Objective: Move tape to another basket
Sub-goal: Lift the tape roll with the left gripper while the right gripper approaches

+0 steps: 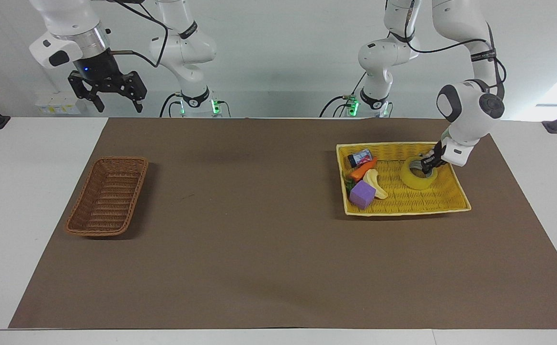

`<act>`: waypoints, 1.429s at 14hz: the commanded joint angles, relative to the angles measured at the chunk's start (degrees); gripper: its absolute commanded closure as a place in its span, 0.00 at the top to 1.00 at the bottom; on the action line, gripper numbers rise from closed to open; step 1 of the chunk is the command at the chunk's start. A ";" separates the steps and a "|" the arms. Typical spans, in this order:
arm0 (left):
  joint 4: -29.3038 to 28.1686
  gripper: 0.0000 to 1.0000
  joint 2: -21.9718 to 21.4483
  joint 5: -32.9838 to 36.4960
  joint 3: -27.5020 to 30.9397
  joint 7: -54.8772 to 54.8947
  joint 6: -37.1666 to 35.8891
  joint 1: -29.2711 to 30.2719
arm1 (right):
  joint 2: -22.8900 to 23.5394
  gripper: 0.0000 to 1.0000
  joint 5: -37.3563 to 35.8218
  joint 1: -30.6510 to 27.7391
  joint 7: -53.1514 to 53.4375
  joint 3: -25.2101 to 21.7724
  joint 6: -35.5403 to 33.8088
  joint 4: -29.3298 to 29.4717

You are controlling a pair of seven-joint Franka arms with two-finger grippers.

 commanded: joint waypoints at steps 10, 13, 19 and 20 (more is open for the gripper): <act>22.96 0.00 1.80 0.38 -0.23 -0.32 -15.31 -5.26 | -1.37 1.00 9.96 0.19 -0.80 4.98 -0.65 1.92; 24.20 0.00 2.78 -3.12 -0.40 -0.41 -14.34 -8.94 | -0.41 1.00 14.01 2.55 1.47 6.29 4.77 -0.54; 26.66 0.00 2.96 -7.36 -0.40 -9.70 -15.22 -20.80 | 7.31 1.00 23.75 12.84 11.23 6.47 15.26 -2.13; 26.66 0.00 2.61 -7.44 -0.49 -11.64 -15.31 -22.91 | 8.11 1.00 24.73 14.77 12.55 6.47 15.87 -2.39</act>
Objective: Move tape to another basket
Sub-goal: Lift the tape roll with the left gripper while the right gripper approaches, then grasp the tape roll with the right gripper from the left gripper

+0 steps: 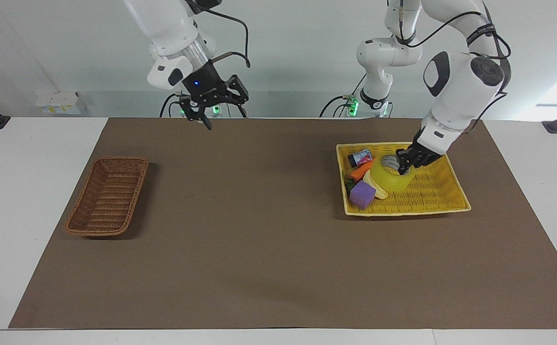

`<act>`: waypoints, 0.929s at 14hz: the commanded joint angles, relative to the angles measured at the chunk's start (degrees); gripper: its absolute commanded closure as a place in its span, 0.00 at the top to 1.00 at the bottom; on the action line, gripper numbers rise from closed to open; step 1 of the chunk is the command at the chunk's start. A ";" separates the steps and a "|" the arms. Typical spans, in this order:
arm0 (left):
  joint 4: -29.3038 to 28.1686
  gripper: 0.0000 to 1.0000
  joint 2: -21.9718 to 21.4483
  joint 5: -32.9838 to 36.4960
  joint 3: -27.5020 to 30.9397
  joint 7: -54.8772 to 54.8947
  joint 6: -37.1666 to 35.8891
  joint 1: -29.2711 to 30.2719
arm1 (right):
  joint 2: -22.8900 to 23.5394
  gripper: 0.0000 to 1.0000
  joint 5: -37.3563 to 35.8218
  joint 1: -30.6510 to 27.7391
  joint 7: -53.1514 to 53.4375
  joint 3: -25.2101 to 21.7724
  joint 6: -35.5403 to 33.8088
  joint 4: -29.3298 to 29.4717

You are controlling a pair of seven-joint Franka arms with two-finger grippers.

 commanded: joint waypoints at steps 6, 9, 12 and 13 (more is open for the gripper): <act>1.79 0.00 -0.62 -8.39 0.69 -13.01 0.84 -14.44 | 2.14 1.00 17.02 4.63 4.03 -0.20 7.43 -8.49; 1.87 0.00 -0.62 -10.57 0.16 -15.39 2.96 -17.44 | 1.62 1.00 22.74 2.62 0.78 -0.29 7.62 -11.75; 2.49 0.00 -0.53 -13.92 -1.95 -15.74 4.10 -17.44 | 1.26 1.00 29.68 1.04 -2.11 -0.38 7.88 -14.47; 2.49 0.00 -0.53 -15.15 -2.39 -15.75 4.71 -17.44 | 1.26 1.00 31.36 -0.45 -5.70 -0.38 7.71 -15.27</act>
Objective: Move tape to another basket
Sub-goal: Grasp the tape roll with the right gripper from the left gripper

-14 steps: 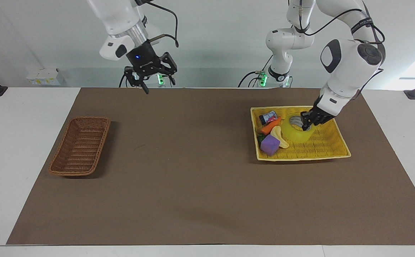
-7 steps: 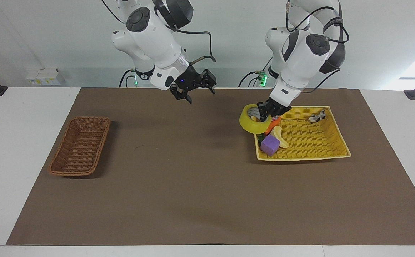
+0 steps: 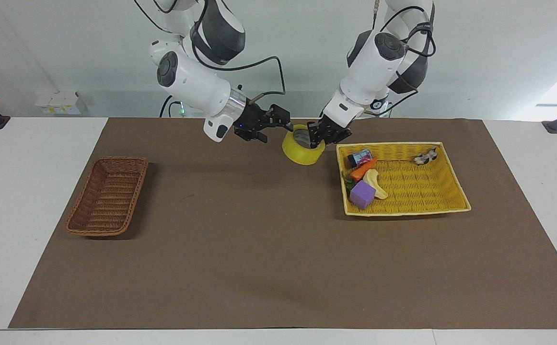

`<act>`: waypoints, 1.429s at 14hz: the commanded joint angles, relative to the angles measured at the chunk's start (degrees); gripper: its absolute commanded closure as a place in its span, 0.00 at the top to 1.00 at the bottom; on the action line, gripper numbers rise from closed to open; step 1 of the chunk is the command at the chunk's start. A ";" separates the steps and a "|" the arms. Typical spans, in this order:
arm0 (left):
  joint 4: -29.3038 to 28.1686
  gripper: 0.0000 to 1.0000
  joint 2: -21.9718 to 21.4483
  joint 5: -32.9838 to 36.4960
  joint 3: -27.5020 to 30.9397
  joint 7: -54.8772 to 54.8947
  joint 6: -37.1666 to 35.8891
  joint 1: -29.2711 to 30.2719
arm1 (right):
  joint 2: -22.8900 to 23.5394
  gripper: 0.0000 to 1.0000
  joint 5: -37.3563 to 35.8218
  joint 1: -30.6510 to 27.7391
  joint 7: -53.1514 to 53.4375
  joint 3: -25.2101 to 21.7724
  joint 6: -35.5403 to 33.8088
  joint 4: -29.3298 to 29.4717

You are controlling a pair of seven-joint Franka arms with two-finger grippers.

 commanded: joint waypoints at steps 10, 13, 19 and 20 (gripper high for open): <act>0.28 0.00 -0.39 -11.53 -2.58 -0.68 8.34 -1.23 | -2.64 0.71 4.49 -3.91 -6.74 0.25 -2.58 -5.03; 0.28 0.00 -0.39 -11.54 -2.58 -0.68 8.35 -0.97 | -2.46 0.00 4.49 -4.44 -5.69 0.16 -2.76 -4.68; -0.07 1.00 -5.21 -14.44 -1.70 -0.42 3.10 3.16 | -2.11 0.00 4.49 -4.61 -4.36 0.16 -2.68 -4.24; 0.01 1.00 -5.66 -14.09 -1.61 0.02 1.77 4.82 | -2.02 0.00 4.49 -4.79 -4.36 0.07 -2.76 -4.15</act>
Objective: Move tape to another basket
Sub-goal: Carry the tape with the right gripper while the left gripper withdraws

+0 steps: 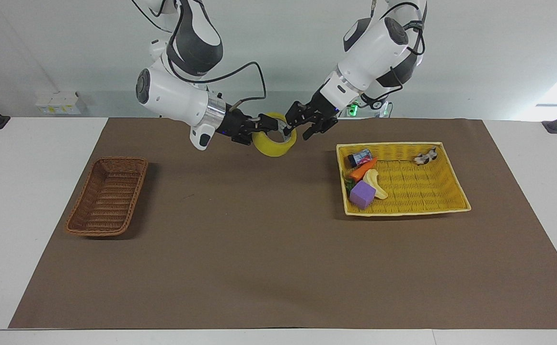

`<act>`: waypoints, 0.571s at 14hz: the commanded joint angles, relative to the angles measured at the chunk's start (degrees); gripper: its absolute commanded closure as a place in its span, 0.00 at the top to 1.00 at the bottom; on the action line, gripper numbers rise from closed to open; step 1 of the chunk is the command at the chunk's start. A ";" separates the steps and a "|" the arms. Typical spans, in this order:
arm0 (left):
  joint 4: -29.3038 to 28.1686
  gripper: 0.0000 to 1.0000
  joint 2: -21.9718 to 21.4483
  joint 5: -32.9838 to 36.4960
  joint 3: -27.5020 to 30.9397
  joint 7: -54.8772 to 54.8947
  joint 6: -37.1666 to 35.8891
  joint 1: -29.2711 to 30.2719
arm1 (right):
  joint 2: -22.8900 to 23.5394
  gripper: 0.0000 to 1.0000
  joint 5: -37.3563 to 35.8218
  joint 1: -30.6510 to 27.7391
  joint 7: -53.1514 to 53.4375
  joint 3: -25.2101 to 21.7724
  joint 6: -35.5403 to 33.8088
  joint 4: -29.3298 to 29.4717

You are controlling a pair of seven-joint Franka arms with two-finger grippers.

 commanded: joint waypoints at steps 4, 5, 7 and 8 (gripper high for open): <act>-0.57 1.00 -2.93 2.85 0.26 4.63 -9.57 10.37 | -0.46 0.00 0.25 -5.07 0.02 0.19 -3.87 1.56; -0.40 1.00 -2.84 4.96 0.26 6.39 -10.46 12.48 | -0.46 0.00 0.16 -6.99 -0.16 0.19 -5.01 1.82; 0.04 1.00 -2.49 10.06 0.26 12.52 -10.47 16.96 | -0.46 0.00 -0.71 -11.82 -3.04 0.02 -8.43 2.88; 0.13 1.00 -2.49 11.13 0.26 15.52 -10.55 19.42 | -0.37 0.00 -1.50 -15.24 -5.67 0.02 -10.02 2.88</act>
